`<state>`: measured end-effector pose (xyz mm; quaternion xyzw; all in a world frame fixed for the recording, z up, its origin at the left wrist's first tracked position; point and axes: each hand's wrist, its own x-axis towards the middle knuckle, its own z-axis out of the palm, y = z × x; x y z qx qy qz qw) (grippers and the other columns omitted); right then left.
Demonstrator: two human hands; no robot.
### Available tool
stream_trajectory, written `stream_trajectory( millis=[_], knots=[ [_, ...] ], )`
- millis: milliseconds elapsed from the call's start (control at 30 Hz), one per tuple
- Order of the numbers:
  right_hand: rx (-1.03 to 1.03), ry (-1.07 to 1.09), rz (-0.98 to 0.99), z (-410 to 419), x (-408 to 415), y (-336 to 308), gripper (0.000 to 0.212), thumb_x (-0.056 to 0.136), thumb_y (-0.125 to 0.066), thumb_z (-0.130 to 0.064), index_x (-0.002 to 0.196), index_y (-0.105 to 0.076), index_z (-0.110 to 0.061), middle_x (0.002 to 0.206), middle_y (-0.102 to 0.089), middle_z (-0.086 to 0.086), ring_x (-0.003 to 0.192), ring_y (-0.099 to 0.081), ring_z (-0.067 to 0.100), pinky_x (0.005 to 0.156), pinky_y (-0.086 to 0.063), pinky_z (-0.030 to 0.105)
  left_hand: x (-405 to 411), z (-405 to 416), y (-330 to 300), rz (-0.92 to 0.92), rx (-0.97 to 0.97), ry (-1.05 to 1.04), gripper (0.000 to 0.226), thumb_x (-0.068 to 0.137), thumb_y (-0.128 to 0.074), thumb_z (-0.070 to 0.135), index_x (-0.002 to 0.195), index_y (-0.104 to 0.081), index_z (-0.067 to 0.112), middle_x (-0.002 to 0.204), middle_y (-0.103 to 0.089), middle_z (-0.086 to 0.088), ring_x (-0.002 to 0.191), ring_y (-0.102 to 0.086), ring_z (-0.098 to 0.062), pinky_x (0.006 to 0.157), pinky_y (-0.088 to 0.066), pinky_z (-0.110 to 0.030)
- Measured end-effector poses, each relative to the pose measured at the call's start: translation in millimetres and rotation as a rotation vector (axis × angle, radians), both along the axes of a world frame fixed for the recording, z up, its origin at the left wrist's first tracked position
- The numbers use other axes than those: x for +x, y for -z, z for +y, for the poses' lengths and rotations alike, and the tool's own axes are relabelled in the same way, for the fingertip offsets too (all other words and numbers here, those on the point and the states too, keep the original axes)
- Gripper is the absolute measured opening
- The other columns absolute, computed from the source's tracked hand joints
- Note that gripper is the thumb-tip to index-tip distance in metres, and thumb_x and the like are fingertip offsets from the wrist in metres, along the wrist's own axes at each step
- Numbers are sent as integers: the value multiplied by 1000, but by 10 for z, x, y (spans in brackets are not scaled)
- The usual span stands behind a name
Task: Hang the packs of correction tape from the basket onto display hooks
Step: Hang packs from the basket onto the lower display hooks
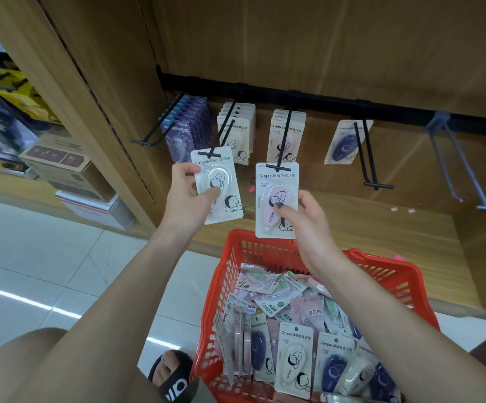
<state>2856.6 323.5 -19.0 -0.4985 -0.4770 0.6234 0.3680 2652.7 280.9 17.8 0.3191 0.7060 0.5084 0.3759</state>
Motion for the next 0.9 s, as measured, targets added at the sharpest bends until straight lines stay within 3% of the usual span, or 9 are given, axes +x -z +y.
stream_trajectory(
  millis=[167, 267, 367, 533, 633, 767, 833, 900],
  knots=[
    [40, 61, -42, -12, -65, -6, 14, 100, -64, -13, 111, -65, -22, 105, -78, -7, 98, -74, 9, 80, -53, 29, -3, 43, 72, 74, -17, 43, 39, 100, -66, 9, 124, -43, 28, 123, -69, 6, 95, -77, -14, 73, -66, -42],
    [73, 116, -67, -47, -78, 26, 10, 100, -63, -16, 106, -64, -24, 110, -75, -3, 100, -72, 13, 81, -54, 30, 22, 45, 74, 165, -38, 89, 42, 98, -67, 12, 119, -41, 38, 129, -66, 6, 93, -77, -27, 73, -65, -53],
    [66, 104, -73, -31, -101, 39, 7, 102, -62, -18, 106, -63, -24, 107, -75, -4, 96, -72, 10, 76, -51, 26, 9, 60, 113, 196, -57, 89, 42, 95, -66, 18, 116, -41, 45, 118, -70, 3, 94, -74, -42, 72, -62, -61],
    [36, 120, -77, 151, -136, 75, 7, 103, -61, -19, 106, -64, -23, 104, -73, -10, 91, -66, 4, 77, -47, 26, 40, 101, 151, 135, -22, 62, 37, 102, -60, 10, 125, -39, 30, 131, -66, 4, 96, -75, -16, 74, -66, -44],
    [12, 123, -79, 277, -156, 112, 13, 102, -60, -17, 114, -65, -21, 107, -74, -9, 94, -66, 6, 79, -48, 28, 42, 96, 176, 137, 10, -4, 34, 102, -58, 10, 124, -40, 28, 133, -64, 1, 99, -73, -16, 66, -61, -33],
    [-36, 109, -64, 392, -185, 185, 16, 102, -61, -18, 115, -65, -25, 113, -76, -7, 105, -70, 15, 95, -54, 39, -6, 98, 212, 118, 10, -44, 35, 103, -58, 8, 126, -38, 24, 135, -60, 1, 96, -70, -10, 56, -57, -19],
    [-32, 106, -70, 438, -195, 206, 15, 102, -60, -18, 114, -66, -26, 112, -76, -8, 104, -70, 14, 93, -54, 37, -36, 119, 244, 145, 3, -12, 35, 104, -58, 8, 126, -37, 25, 133, -61, 1, 94, -71, -11, 58, -59, -20],
    [-20, 118, -81, 506, -211, 224, 13, 102, -60, -19, 112, -65, -27, 112, -76, -8, 105, -70, 14, 95, -54, 38, -64, 166, 274, 214, -9, 25, 35, 104, -58, 11, 125, -35, 28, 128, -62, 0, 91, -74, -17, 65, -64, -33]
  ],
)
